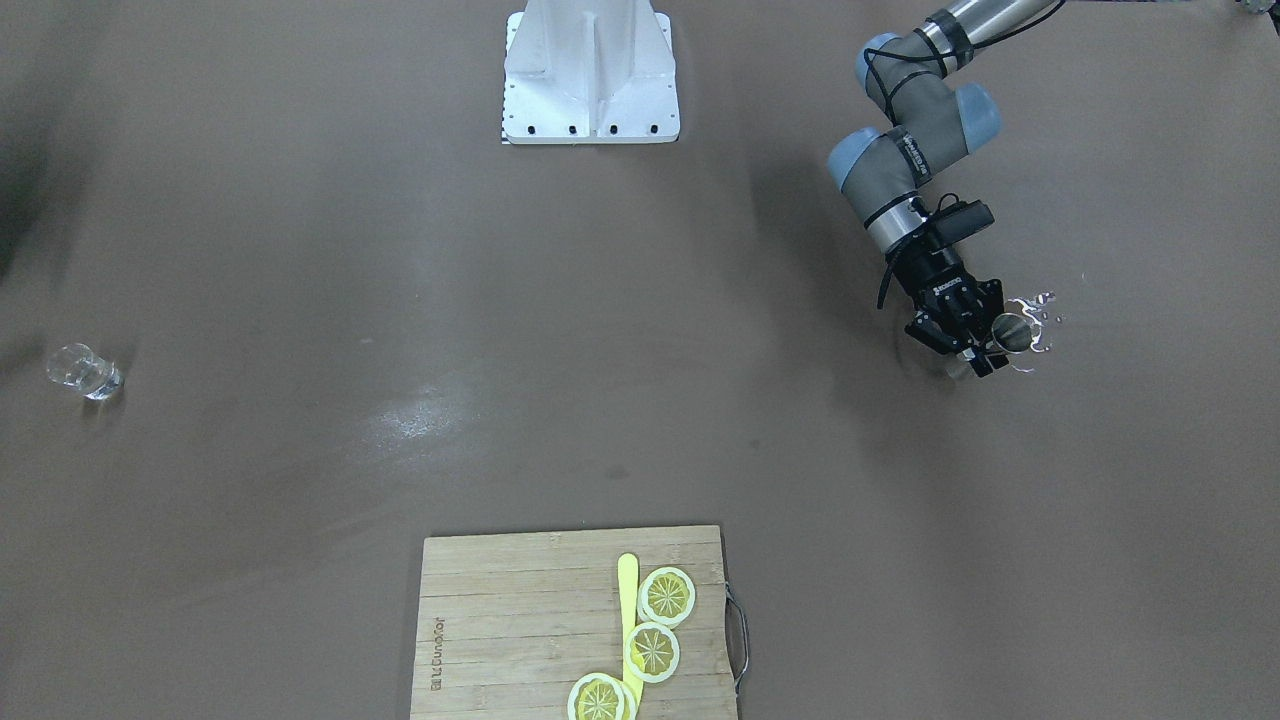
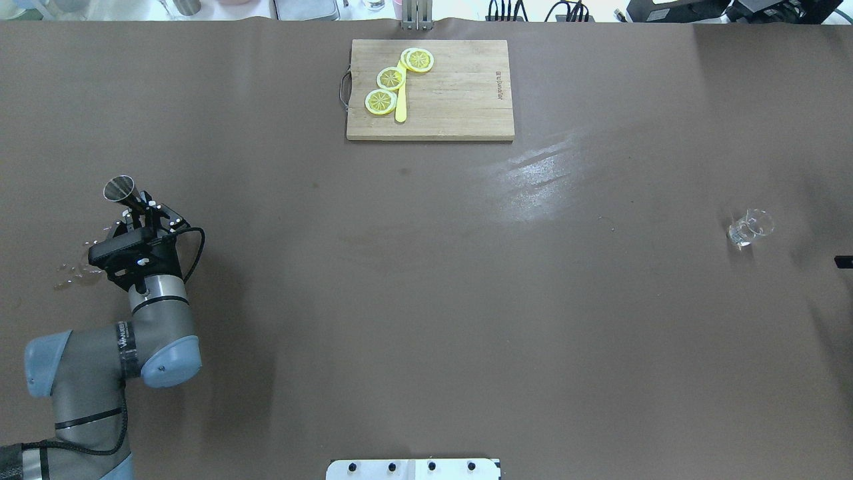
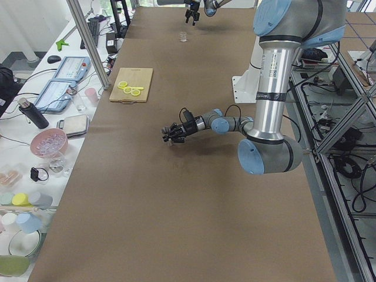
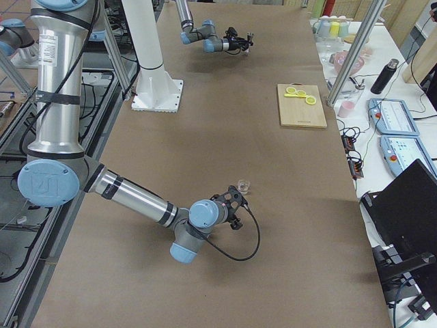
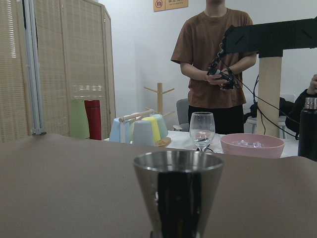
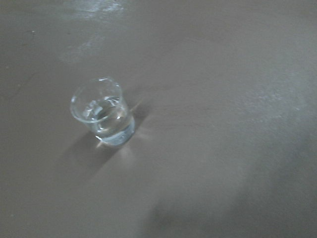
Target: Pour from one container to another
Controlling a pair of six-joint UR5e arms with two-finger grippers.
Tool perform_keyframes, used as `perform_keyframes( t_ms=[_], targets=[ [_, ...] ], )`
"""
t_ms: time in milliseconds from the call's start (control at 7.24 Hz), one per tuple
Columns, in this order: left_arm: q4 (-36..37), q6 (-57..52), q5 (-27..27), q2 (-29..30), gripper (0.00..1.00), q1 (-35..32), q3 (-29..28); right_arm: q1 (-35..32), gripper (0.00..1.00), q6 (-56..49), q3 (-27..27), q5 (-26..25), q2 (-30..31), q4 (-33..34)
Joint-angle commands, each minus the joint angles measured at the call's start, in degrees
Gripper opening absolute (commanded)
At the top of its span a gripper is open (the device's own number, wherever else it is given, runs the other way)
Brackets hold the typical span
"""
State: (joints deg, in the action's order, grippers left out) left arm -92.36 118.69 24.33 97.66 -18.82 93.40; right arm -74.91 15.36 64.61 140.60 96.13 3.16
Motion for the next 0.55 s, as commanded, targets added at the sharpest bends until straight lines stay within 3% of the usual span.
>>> perform_keyframes(
  t_ms=[0, 414],
  targets=[
    [0.2, 0.0, 0.0, 0.1, 0.46, 0.0, -0.1, -4.3, 1.00, -0.1, 0.1, -0.8, 0.5, 8.7],
    [0.2, 0.0, 0.0, 0.1, 0.63, 0.0, -0.1, -6.6, 1.00, -0.1, 2.3, -3.6, 1.1, 22.4]
  ],
)
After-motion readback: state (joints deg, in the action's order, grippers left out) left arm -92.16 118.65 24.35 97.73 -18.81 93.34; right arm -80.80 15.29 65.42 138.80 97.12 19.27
